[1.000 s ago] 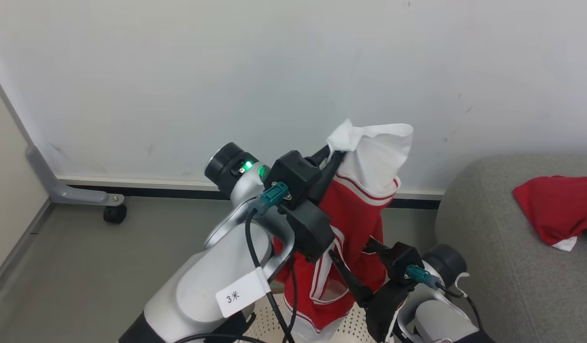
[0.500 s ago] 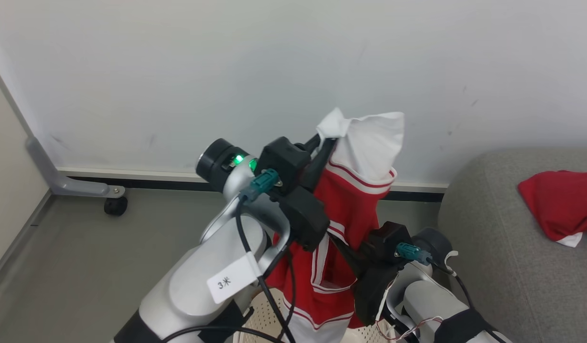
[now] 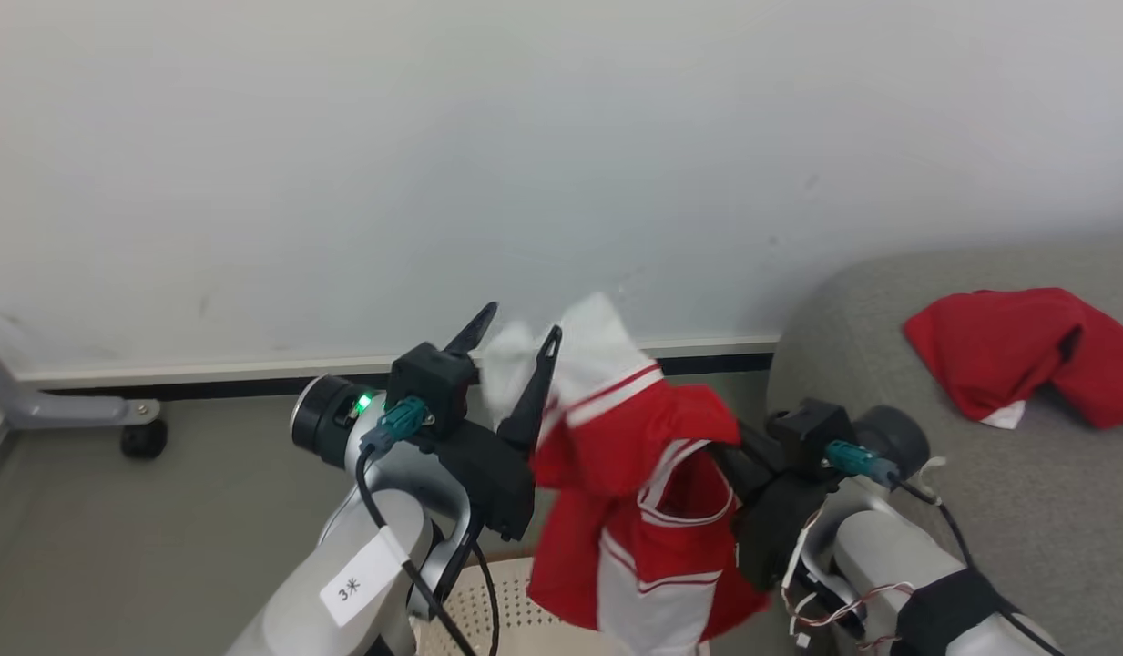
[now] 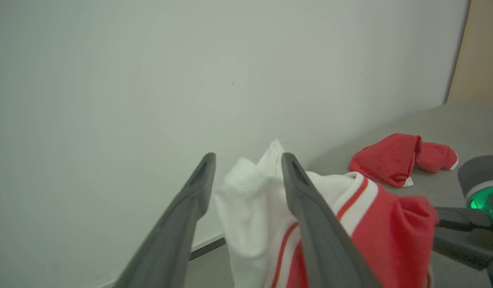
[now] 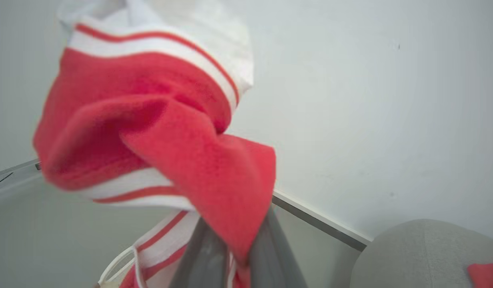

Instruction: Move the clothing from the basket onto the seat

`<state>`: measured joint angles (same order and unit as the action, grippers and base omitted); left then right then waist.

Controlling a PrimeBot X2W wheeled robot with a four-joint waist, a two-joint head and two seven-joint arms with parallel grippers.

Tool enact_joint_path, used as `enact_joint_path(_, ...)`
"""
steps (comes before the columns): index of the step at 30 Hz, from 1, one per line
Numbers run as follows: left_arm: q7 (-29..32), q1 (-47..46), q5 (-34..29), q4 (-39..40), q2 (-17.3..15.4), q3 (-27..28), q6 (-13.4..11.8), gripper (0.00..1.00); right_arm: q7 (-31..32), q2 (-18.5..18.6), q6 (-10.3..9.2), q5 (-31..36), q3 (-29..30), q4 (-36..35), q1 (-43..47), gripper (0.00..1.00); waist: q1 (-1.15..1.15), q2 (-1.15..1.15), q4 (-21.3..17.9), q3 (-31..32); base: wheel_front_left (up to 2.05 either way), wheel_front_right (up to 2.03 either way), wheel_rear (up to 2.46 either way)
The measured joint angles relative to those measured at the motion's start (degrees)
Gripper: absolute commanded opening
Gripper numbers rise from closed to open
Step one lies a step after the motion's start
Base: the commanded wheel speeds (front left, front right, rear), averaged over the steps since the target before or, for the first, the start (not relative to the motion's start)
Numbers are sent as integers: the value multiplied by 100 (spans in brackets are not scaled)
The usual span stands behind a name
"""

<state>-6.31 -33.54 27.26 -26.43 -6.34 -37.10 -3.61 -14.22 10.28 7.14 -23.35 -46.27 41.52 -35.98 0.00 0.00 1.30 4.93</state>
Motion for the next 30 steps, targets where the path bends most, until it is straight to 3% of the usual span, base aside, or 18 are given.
enact_joint_path(19,-499,1115,96,121,59,-87,-94,100,-7,1415,-16,-26,525,-1143,-83,0,0,0,-1281,132,0,0,0)
enact_joint_path(30,-590,1294,63,261,163,-274,-146,100,112,1990,-167,-16,742,-1933,138,0,0,0,-1966,144,0,0,0)
